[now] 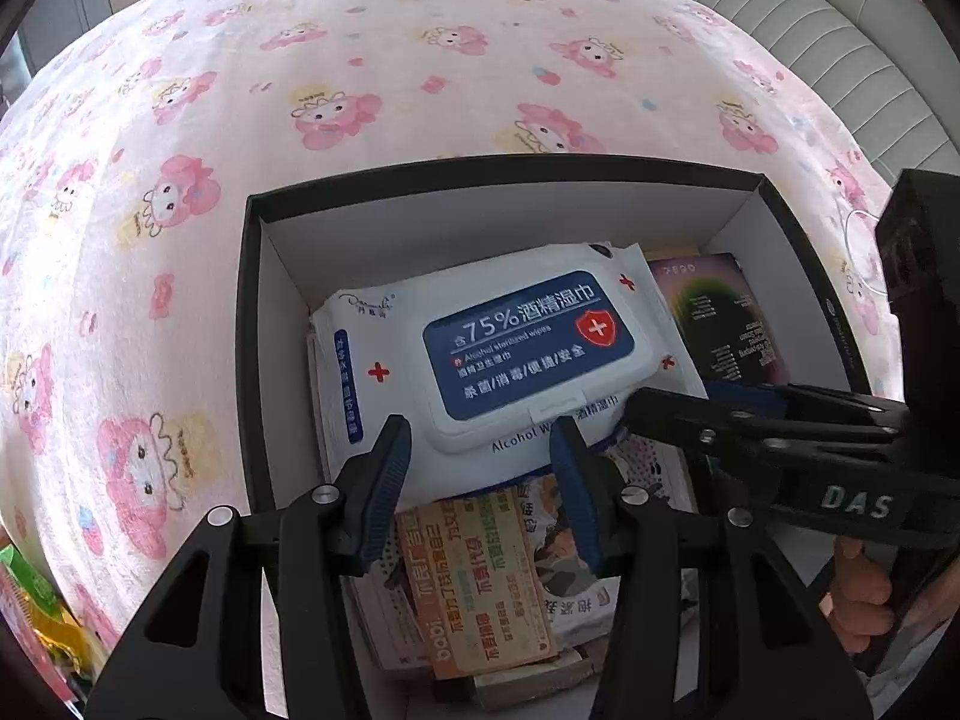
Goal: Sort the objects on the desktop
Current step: 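Lower the wipes pack into the DAPHNE box with the left tool, then open the left tool and release the wipes pack onto the cards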
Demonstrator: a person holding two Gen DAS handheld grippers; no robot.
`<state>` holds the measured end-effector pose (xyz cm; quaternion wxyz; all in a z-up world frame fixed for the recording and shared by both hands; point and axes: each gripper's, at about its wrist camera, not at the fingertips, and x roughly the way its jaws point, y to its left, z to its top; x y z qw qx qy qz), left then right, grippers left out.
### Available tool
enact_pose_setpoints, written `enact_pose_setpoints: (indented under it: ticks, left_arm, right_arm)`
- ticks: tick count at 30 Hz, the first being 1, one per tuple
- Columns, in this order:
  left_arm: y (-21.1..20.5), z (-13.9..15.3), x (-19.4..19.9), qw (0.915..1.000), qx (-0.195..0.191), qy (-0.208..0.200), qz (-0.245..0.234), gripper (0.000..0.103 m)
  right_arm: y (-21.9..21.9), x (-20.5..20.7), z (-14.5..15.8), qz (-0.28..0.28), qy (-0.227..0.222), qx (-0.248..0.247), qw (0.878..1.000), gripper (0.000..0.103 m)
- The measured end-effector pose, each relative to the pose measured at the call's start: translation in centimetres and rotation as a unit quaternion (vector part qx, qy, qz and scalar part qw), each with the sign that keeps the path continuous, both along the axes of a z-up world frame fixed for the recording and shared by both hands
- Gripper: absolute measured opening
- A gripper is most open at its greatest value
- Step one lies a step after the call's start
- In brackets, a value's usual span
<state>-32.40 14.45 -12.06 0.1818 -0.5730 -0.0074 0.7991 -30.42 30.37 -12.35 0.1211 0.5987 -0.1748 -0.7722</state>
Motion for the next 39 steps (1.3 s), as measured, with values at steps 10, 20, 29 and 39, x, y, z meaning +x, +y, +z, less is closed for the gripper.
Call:
enact_pose_setpoints:
  ticks: [10,20,29,39]
  left_arm:
    - [1.3,-0.4,1.3,0.9988,-0.039,0.006,-0.029,0.052]
    - [2.5,-1.1,1.1,0.9962,-0.071,0.010,-0.049,0.052]
    - [3.3,-1.6,0.7,0.9921,-0.115,0.026,-0.044,0.051]
    - [3.2,-1.8,-0.5,0.9917,-0.119,0.035,-0.034,0.047]
  right_arm:
    - [-0.1,0.6,-0.4,0.013,-0.012,0.018,1.000,0.045]
    - [0.2,-0.1,-1.2,0.002,-0.014,0.038,0.999,0.045]
    - [0.6,0.1,-1.8,-0.001,-0.020,0.031,0.999,0.045]
    - [0.8,0.2,-2.5,0.003,-0.026,0.036,0.999,0.045]
